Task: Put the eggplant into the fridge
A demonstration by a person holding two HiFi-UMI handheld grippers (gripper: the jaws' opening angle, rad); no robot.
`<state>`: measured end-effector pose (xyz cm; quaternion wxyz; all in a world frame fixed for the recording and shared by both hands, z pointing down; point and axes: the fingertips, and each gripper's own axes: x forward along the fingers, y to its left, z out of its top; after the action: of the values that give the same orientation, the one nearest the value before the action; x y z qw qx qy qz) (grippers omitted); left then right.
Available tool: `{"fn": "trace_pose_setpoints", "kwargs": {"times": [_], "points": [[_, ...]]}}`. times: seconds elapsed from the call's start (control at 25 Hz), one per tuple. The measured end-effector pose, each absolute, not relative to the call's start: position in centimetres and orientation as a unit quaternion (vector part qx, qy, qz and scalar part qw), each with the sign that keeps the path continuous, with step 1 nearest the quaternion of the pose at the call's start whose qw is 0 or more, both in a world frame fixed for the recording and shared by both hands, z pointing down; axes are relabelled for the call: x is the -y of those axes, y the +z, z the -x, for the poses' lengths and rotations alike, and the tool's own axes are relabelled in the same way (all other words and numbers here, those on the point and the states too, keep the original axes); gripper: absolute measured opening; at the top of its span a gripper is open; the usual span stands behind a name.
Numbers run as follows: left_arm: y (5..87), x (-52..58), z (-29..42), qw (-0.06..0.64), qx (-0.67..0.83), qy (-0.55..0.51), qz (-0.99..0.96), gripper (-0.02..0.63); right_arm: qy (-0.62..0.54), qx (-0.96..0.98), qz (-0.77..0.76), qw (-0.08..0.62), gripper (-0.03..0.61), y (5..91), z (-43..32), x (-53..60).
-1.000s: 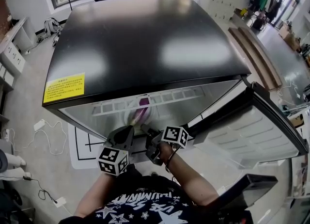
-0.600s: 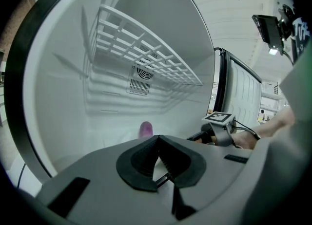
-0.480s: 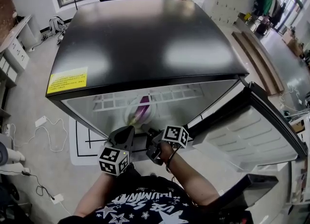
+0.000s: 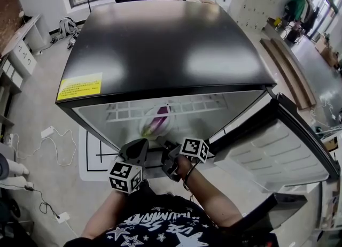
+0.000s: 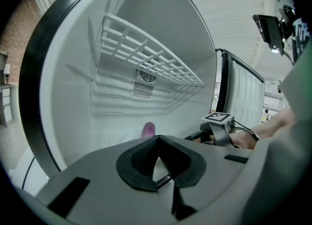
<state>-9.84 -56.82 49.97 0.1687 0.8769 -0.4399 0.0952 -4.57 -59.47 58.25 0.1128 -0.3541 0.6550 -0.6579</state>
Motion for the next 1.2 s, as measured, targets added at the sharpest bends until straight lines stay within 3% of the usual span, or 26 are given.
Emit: {"fn": "trace_pose_setpoints", "kwargs": {"times": [0.32, 1.2], "points": [[49.5, 55.8, 9.0, 0.164, 0.447, 0.09, -0.875, 0.009, -0.642, -0.673, 0.35, 0.114, 0.058, 57.3, 3.1, 57.8], [48.9, 46.6, 5.7, 0.174, 0.524, 0.087, -0.829, 0.009, -0.528, -0.815, 0.24, 0.015, 0.055, 52.6, 1.3, 47.5]]}}
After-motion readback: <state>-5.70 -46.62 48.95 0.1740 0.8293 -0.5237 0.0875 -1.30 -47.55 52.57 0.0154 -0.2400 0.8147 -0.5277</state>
